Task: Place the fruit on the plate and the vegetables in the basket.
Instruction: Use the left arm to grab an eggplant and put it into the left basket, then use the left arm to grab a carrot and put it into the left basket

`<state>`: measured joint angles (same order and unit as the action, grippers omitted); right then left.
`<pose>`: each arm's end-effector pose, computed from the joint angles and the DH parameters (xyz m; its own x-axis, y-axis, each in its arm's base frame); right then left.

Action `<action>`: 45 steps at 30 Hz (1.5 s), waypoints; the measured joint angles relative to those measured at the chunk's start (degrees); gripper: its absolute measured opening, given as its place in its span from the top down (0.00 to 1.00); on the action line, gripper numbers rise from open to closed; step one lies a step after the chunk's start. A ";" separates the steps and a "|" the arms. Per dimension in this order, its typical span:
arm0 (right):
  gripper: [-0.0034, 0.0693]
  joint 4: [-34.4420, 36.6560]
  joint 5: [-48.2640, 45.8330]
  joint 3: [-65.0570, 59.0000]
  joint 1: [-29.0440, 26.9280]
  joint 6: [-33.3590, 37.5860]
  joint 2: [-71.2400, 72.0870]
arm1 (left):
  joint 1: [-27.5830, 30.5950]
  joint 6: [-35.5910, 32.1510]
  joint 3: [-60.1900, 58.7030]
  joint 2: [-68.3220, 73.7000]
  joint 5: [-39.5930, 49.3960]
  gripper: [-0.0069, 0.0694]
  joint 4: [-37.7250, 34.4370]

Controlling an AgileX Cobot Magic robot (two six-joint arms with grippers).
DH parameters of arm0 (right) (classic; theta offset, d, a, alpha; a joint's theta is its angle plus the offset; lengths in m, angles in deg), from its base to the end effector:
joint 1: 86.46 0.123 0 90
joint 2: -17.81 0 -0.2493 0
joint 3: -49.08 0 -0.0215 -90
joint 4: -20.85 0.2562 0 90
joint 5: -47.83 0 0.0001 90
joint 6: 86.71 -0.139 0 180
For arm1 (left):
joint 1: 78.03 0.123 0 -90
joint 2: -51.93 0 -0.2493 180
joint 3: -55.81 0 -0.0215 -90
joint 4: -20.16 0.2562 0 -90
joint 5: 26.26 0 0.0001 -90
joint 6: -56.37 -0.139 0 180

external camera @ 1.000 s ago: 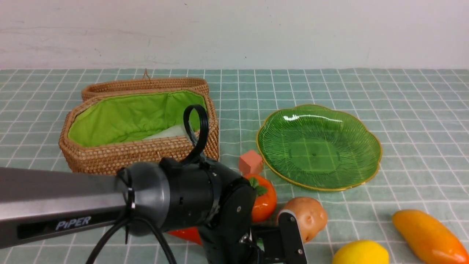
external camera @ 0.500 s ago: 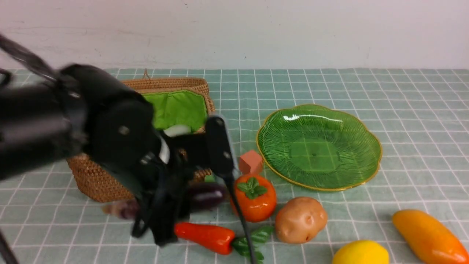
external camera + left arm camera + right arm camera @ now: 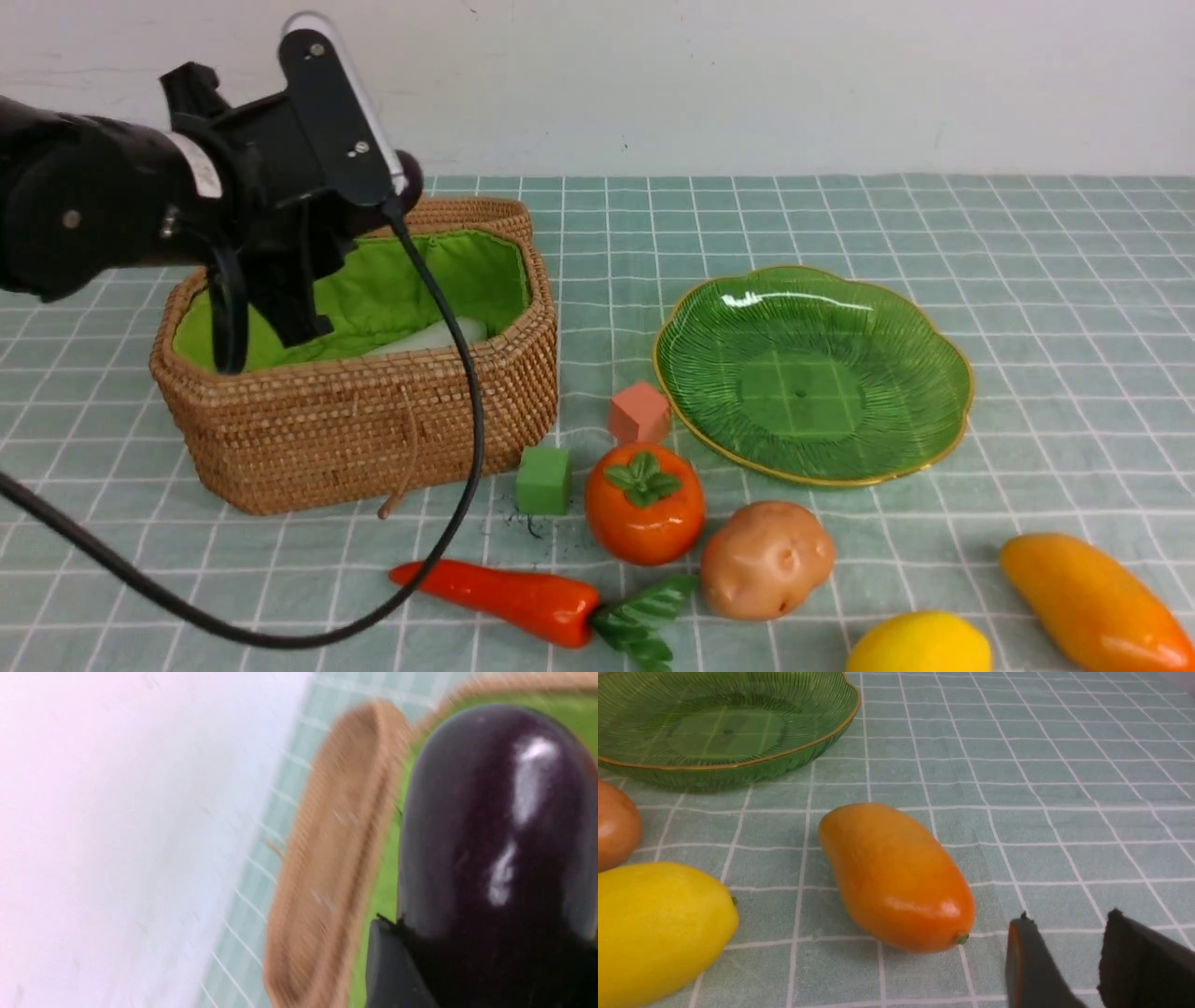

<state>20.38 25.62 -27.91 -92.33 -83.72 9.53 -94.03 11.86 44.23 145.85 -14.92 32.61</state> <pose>0.1386 -0.0147 0.1596 -0.3045 -0.0287 -0.9521 0.0872 0.9945 -0.0579 0.3802 -0.1029 0.2617 -0.0362 0.8793 -0.4748 0.4907 0.4296 0.7581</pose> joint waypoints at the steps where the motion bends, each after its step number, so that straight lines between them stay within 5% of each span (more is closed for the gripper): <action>1: 0.62 0.00 0.00 0.00 0.00 0.00 0.00 | 0.00 0.28 0.00 0.99 -1.93 0.43 0.00; 14: 0.62 0.00 0.00 0.00 0.00 0.00 0.00 | 0.00 3.62 -0.05 11.17 -7.13 0.41 -0.90; 19: 0.62 0.00 0.00 0.00 0.00 0.00 0.00 | 0.00 3.67 -0.05 11.00 -6.30 0.11 -2.79; 23: 0.62 0.00 0.00 0.00 0.00 0.00 0.00 | 0.00 3.73 -0.05 9.75 -3.90 0.04 -3.10; 28: 0.62 0.00 0.00 0.00 0.00 0.00 0.00 | -2.03 3.77 -0.05 6.18 3.72 0.08 -3.67; 37: 0.62 0.00 0.00 0.00 0.00 0.00 0.00 | -15.61 0.51 -0.05 -0.08 23.30 0.27 -13.58; 45: 0.62 0.00 0.00 0.00 0.00 0.00 0.00 | -16.36 -0.32 -0.05 4.63 32.47 0.32 -18.36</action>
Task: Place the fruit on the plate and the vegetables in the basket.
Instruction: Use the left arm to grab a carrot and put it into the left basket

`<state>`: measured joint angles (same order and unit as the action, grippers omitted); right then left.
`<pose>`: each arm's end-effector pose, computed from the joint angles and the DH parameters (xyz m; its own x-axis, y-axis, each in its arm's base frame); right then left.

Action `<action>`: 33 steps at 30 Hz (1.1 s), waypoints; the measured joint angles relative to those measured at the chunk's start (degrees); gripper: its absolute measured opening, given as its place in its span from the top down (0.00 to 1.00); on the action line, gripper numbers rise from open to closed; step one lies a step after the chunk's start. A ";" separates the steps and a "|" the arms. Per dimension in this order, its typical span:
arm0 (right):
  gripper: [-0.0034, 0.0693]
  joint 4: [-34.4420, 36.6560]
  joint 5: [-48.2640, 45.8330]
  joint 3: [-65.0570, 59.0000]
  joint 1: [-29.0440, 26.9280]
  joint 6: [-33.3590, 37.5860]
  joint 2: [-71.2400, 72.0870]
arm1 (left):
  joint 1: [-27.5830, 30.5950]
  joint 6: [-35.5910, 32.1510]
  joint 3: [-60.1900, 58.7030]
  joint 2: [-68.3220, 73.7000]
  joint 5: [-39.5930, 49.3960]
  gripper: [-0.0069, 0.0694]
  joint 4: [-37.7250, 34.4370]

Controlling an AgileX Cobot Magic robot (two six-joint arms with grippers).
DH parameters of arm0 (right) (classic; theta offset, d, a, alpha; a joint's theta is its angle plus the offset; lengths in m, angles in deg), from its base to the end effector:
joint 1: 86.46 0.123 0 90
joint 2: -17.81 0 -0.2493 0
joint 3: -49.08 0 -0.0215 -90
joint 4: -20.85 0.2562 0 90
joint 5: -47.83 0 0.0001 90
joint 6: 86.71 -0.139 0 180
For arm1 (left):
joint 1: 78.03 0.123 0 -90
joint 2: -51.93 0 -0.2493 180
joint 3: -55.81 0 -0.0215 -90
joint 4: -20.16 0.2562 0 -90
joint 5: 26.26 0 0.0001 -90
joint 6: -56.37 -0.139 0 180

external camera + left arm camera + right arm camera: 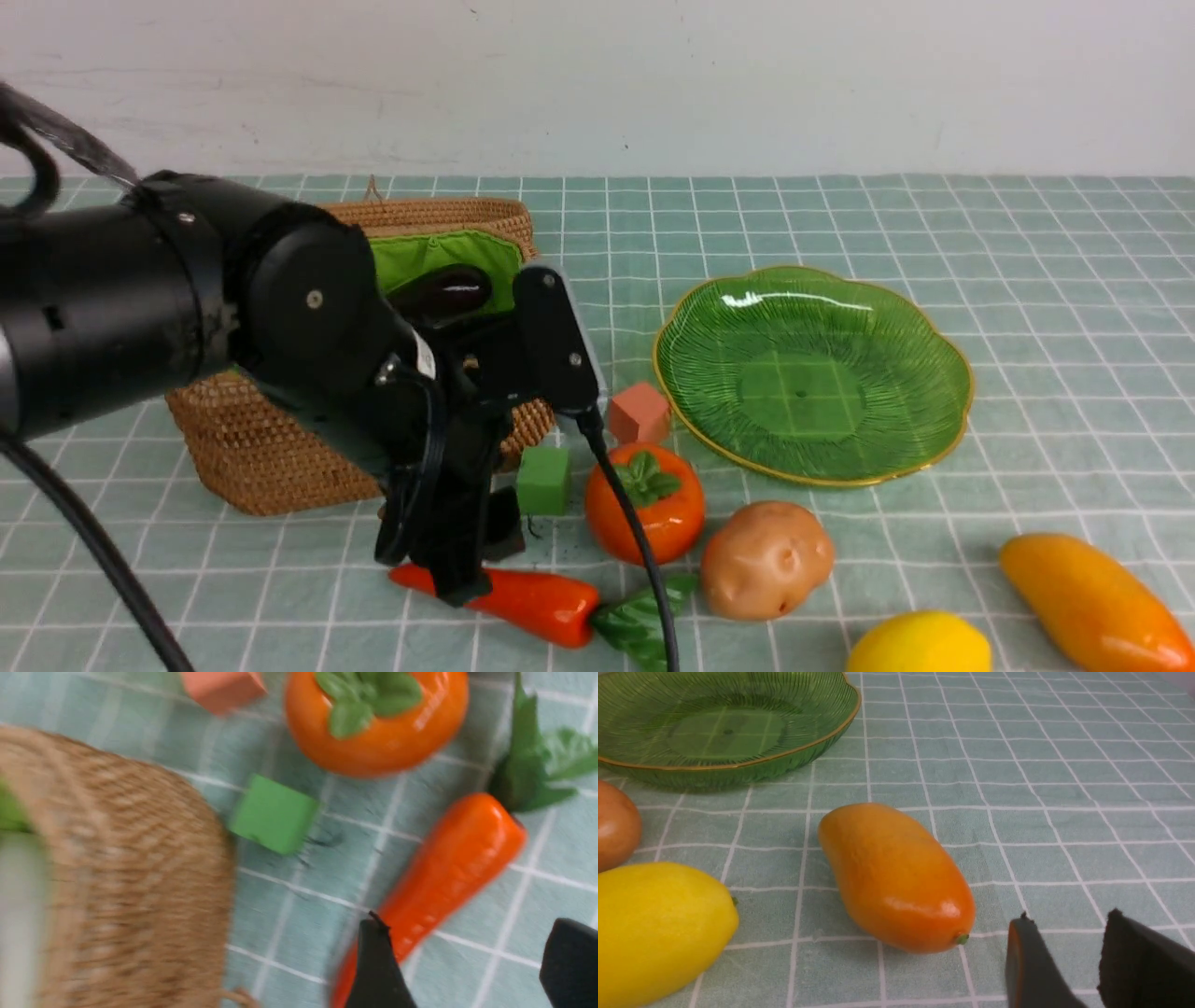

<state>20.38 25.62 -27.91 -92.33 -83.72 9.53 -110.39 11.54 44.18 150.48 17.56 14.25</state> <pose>0.1386 -0.0147 0.1596 -0.3045 -0.0287 -0.9521 0.0872 0.9945 -0.0579 0.2869 -0.1936 0.1768 -0.2117 0.9019 -0.3765 0.9188 0.3149 0.2380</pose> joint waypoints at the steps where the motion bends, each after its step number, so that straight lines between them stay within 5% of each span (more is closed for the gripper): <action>1: 0.62 0.00 0.00 0.00 0.00 0.00 0.00 | 0.00 -0.72 0.00 1.21 1.01 0.32 -0.27; 20: 0.62 0.00 0.00 0.00 0.00 0.00 0.00 | 0.00 -6.39 0.12 15.52 -1.68 0.24 -3.73; 26: 0.62 0.00 0.00 0.00 0.00 0.00 0.00 | 0.00 -6.39 0.12 15.75 -0.51 0.39 -6.23; 28: 0.62 0.00 0.00 0.00 0.00 0.00 0.00 | 0.00 -6.39 0.12 15.75 1.25 0.55 -6.44; 33: 0.62 0.00 0.00 0.00 0.00 0.00 0.00 | 0.00 -6.09 0.12 14.44 3.21 0.56 -6.44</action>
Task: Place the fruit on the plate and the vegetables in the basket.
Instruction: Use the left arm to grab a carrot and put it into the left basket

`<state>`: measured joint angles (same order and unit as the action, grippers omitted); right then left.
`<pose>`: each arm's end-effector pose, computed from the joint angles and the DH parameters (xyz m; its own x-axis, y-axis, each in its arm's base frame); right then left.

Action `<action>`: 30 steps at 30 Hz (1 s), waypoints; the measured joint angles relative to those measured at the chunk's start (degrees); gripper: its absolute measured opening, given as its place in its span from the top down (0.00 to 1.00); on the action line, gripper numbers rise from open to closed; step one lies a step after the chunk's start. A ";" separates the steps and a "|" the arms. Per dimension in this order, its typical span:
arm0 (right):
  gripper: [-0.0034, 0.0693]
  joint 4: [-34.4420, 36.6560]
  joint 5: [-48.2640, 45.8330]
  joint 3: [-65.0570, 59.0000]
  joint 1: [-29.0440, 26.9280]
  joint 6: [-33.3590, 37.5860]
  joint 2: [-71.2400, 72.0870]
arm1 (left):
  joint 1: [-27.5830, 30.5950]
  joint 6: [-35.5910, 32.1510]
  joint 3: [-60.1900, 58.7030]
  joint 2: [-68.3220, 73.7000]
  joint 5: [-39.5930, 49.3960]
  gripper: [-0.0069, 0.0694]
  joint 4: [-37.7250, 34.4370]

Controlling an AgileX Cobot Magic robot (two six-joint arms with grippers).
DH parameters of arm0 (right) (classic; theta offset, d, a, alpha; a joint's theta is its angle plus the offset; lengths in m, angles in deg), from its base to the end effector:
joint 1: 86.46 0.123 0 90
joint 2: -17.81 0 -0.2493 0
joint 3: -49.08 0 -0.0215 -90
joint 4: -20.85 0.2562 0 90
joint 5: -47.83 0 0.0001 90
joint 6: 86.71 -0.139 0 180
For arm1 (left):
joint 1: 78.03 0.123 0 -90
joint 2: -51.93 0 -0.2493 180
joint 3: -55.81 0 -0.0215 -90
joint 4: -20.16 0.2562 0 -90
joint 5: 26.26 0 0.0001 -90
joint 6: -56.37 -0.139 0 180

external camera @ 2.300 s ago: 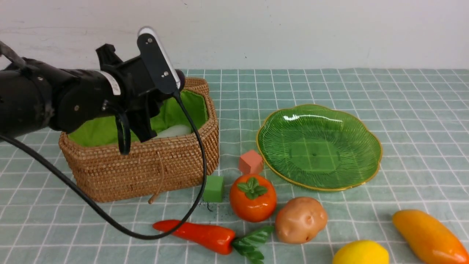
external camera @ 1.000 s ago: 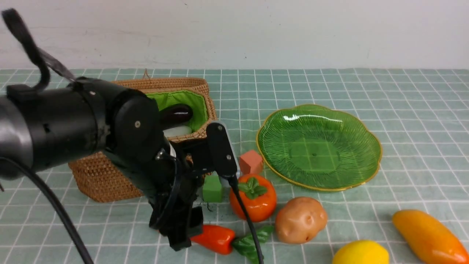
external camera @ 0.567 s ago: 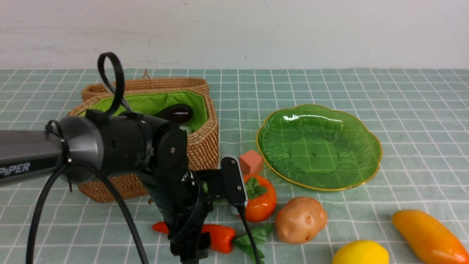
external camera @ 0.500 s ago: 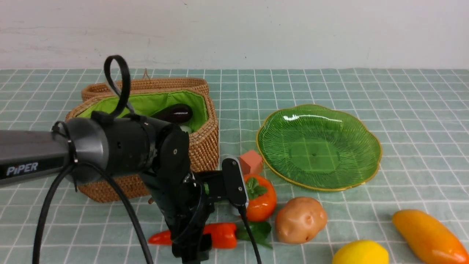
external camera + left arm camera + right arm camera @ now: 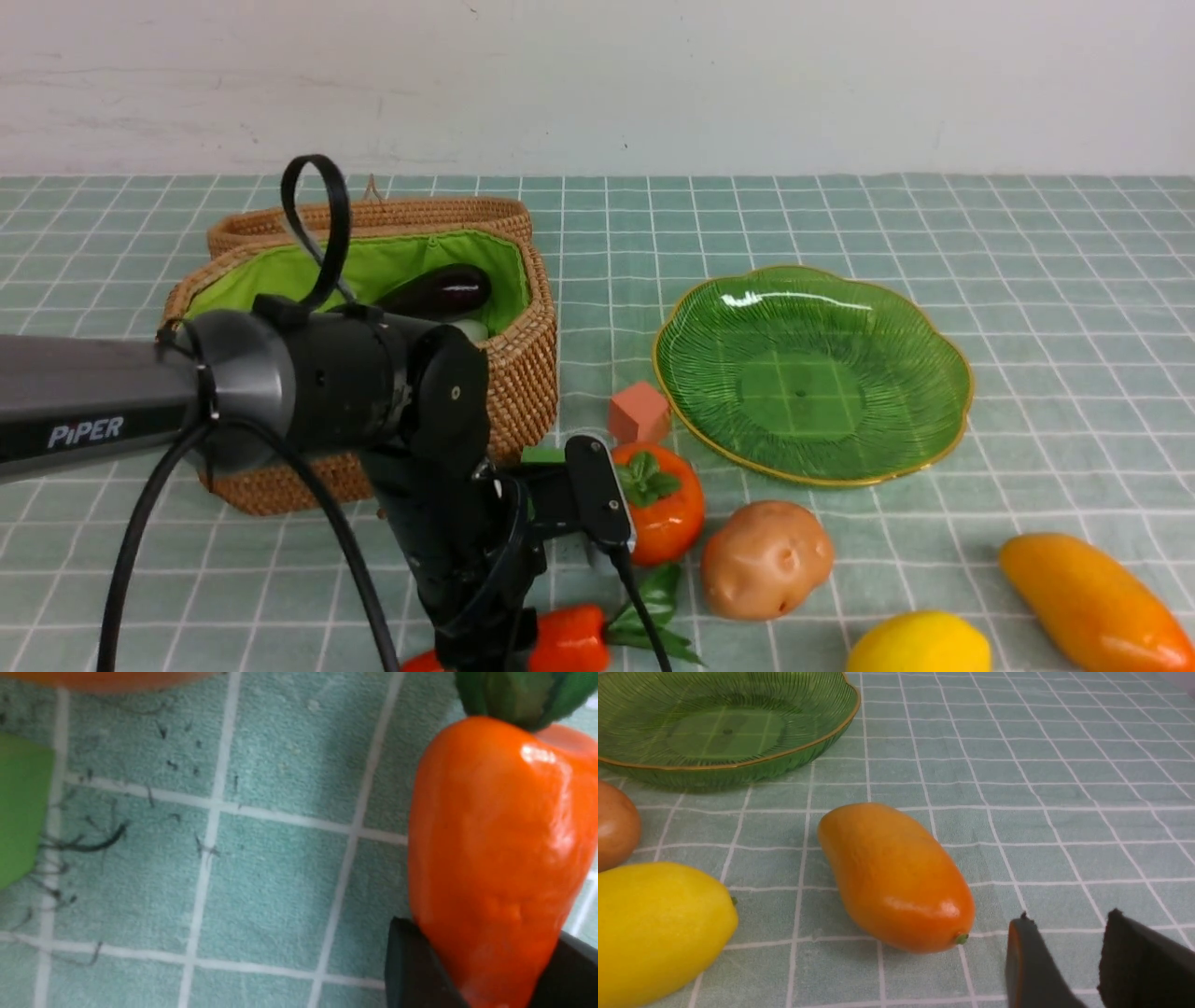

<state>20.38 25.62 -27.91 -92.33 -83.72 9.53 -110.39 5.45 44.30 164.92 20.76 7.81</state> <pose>0.1386 -0.0147 0.1596 -0.3045 -0.0287 -0.9521 0.0872 0.9945 -0.0579 0.2776 -0.2017 0.0895 -0.2447 0.9439 -0.2216 0.9684 0.2494 -0.0067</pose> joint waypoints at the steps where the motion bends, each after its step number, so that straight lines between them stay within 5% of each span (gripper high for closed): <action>1: 0.62 0.00 0.00 0.00 0.00 0.00 0.00 | 0.00 0.21 0.00 -0.71 0.42 0.56 0.00; 9: 0.62 0.00 0.00 0.00 0.00 0.00 0.00 | 0.46 1.27 0.00 -13.63 2.94 0.56 0.05; 16: 0.62 0.00 0.00 0.00 0.00 0.00 0.00 | 11.83 4.98 4.15 -23.78 -0.26 0.56 1.76; 22: 0.62 0.00 0.00 0.00 0.00 0.00 0.00 | 20.84 8.51 14.78 -20.52 -10.38 0.56 3.37; 30: 0.62 0.00 0.00 0.00 0.00 0.00 0.00 | 21.04 3.36 15.58 -9.19 -17.75 0.56 3.05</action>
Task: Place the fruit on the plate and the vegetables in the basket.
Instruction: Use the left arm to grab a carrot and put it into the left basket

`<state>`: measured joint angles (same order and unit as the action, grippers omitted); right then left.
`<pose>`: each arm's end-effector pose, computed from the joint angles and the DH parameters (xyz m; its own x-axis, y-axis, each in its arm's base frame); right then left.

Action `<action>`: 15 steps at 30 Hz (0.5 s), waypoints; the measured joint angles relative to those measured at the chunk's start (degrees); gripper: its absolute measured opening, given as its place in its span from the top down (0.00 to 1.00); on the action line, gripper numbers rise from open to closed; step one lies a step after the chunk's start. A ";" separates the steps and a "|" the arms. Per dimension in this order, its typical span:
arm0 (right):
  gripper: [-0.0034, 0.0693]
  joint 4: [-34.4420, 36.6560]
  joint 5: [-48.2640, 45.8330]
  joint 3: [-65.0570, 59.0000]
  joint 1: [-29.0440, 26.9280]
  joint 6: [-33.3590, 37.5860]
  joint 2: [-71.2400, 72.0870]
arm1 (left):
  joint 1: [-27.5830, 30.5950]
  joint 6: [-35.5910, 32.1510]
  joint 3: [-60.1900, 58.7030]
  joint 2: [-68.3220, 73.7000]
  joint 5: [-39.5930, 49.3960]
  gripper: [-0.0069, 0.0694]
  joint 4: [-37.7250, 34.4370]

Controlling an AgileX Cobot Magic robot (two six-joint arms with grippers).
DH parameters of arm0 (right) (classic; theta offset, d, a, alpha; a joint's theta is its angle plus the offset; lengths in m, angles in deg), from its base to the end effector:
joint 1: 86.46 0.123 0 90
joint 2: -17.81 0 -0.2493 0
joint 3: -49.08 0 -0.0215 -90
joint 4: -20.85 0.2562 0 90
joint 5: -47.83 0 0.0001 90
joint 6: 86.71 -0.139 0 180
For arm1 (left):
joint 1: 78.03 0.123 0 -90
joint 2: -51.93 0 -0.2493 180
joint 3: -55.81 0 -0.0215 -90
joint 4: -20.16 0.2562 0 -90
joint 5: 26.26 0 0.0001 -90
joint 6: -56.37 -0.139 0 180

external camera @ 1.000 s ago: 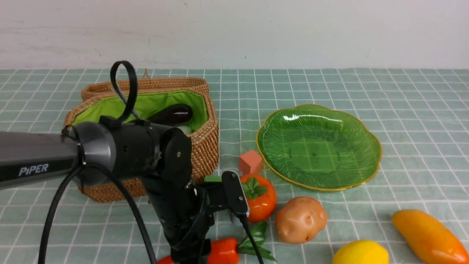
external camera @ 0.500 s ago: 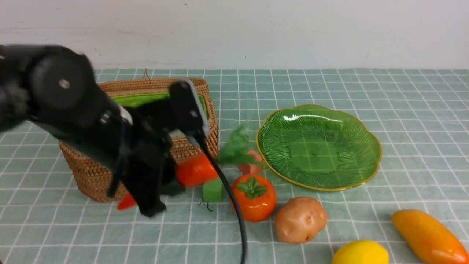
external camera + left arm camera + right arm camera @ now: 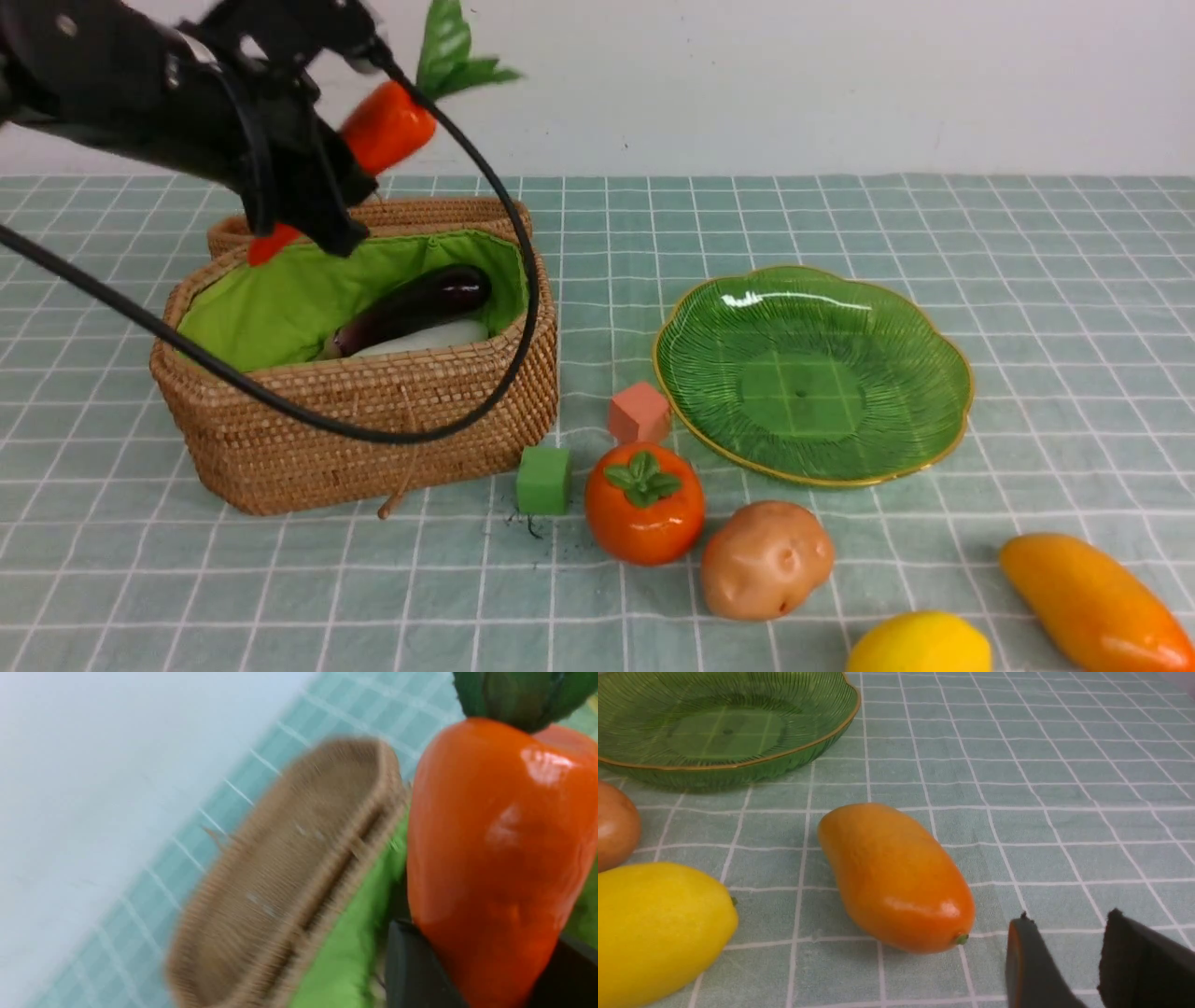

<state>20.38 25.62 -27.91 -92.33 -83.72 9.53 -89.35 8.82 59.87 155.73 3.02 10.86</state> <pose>0.1386 -0.0147 0.1596 -0.3045 -0.0287 -0.9521 0.0872 0.9945 -0.0579 0.4133 -0.0940 0.2562 -0.3109 0.7078 -0.6343 0.5872 0.6678 0.4574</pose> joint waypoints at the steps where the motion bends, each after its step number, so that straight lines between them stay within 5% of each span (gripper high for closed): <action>1: 0.62 0.00 0.00 0.00 0.00 0.00 0.00 | 0.00 -0.05 -0.33 1.31 -0.01 0.56 0.00; 7: 0.62 0.00 0.00 0.00 0.00 0.00 0.00 | 0.00 -0.20 -2.64 6.37 -0.06 0.52 -0.20; 15: 0.62 0.00 0.00 0.00 0.00 0.00 0.00 | 0.00 4.09 -2.63 3.77 3.28 0.07 -3.25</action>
<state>20.38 25.62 -27.91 -92.33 -83.72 9.53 -89.35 12.91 57.24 159.51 6.30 7.62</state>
